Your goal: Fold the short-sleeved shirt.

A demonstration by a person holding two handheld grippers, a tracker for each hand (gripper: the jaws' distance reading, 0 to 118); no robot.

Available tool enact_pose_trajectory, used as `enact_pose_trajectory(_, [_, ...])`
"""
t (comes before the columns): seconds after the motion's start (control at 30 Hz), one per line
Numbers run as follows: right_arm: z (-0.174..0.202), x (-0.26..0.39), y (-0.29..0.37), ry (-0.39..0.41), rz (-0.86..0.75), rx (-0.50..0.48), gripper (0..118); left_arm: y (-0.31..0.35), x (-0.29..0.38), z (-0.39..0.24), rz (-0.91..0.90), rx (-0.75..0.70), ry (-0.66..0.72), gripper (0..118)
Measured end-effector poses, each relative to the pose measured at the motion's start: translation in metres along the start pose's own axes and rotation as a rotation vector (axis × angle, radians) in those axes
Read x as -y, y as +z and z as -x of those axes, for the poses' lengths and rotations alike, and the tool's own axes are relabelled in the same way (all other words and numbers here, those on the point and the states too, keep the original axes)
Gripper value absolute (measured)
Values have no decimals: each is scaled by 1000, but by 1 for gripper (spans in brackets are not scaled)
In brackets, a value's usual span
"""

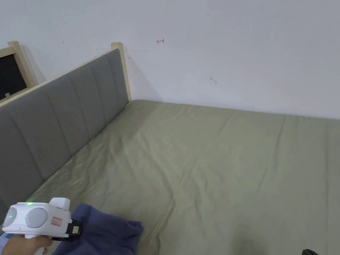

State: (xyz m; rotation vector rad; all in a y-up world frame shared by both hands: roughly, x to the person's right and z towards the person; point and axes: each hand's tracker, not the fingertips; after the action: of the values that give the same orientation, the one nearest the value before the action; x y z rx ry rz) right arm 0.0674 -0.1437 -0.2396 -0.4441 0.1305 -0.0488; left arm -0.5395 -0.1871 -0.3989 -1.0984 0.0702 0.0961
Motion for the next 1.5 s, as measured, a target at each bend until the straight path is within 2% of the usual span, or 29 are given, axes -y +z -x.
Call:
enact_pose_trajectory(0.2, [-2,-2,-8,10,22,15,0,-21,5,5,36,-5,42,17])
enact_pose_trajectory(0.27, [-4,-3,-8,7,24,23,0,-26,7,0,53,-6,55,22])
enact_pose_trajectory(0.33, [-6,-6,-6,6,22,30,0,-28,8,-2,41,-60,49,48])
enact_pose_trajectory(0.4, [-9,-11,0,13,11,38,0,-22,9,-8,12,-62,67,86])
enact_pose_trajectory(0.43, [-10,-13,3,14,3,40,0,-15,10,-11,-5,-49,78,100])
enact_pose_trajectory(0.47, [-12,-16,6,15,-6,38,0,-6,10,-15,-37,-28,86,106])
enact_pose_trajectory(0.73, [-22,-56,49,27,-128,59,0,123,4,-91,-394,54,17,105])
enact_pose_trajectory(1.0, [-36,-117,108,68,-300,152,0,256,28,-194,-791,9,-87,105])
enact_pose_trajectory(1.17, [-43,-143,134,93,-374,209,0,294,57,-251,-1015,3,-115,105])
enact_pose_trajectory(1.37, [-51,-152,156,94,-438,242,0,293,78,-300,-1143,67,-97,102])
enact_pose_trajectory(1.43, [-52,-152,160,102,-450,258,0,288,83,-313,-1159,93,-85,92])
enact_pose_trajectory(1.47, [-53,-151,161,106,-458,266,0,286,85,-318,-1165,108,-86,81])
enact_pose_trajectory(1.5, [-53,-150,162,107,-462,274,0,284,88,-324,-1171,125,-83,60])
